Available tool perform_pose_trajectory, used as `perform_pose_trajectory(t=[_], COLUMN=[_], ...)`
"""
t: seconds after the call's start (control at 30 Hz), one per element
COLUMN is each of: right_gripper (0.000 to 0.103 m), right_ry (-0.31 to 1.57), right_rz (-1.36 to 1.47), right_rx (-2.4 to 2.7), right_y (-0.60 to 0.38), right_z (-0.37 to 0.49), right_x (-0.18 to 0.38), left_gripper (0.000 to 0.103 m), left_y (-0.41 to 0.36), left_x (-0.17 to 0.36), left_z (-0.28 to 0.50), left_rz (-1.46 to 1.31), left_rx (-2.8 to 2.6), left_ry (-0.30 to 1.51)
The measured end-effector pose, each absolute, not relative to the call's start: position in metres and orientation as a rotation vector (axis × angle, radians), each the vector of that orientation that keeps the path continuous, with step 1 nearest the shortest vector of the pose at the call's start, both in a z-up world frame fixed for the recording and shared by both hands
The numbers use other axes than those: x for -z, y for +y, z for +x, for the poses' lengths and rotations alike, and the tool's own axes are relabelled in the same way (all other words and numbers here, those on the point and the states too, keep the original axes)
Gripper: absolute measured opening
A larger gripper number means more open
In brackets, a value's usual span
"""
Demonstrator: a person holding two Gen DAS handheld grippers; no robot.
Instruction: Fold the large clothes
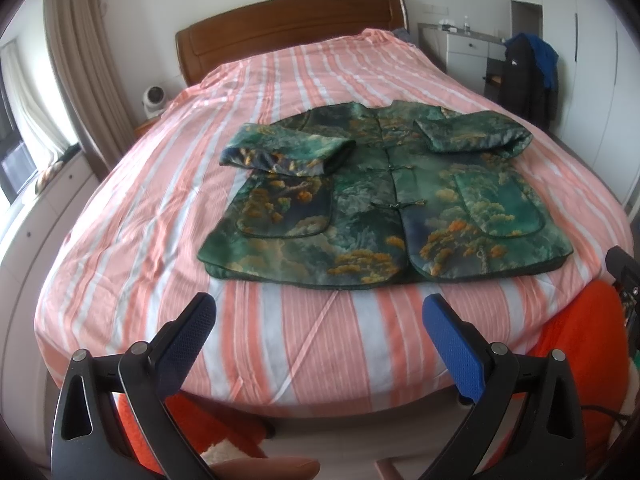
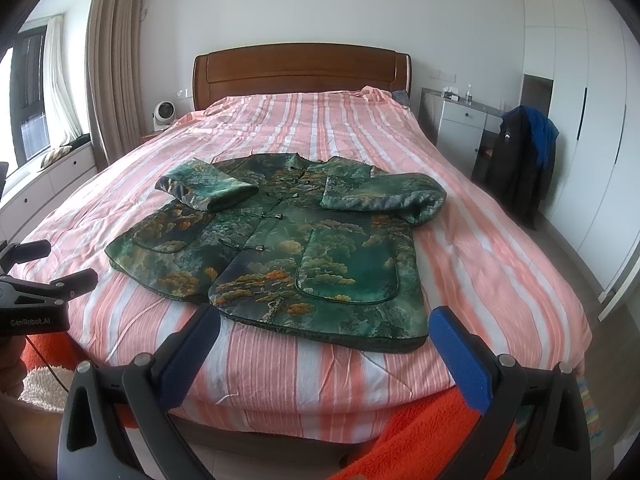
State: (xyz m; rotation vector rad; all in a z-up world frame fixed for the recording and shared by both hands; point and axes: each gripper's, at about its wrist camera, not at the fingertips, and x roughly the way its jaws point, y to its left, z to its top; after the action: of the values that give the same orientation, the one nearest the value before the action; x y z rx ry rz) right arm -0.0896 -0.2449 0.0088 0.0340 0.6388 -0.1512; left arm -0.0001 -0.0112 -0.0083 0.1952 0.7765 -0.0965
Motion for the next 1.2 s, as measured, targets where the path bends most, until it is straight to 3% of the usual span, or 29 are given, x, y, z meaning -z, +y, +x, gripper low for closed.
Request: perform_pose_trajectory(t=[0.87,1.2], right_gripper=[0.103,0.103], right_ry=[0.637,0.632], right_rz=[0.038,0.114], right_rx=[0.154,0.118], right_y=[-0.248,-0.267], right_z=[-0.087,-0.083], right_x=[-0.008,-0.005], left_gripper=[0.103,0.103], left_y=[-0.009,0.114], left_x=[0.011,0.038], left_z=[0.007,0.129], left_rz=[0.173,-0.075], left_rx=[0.100,0.052], left_ry=[0.784,0.948])
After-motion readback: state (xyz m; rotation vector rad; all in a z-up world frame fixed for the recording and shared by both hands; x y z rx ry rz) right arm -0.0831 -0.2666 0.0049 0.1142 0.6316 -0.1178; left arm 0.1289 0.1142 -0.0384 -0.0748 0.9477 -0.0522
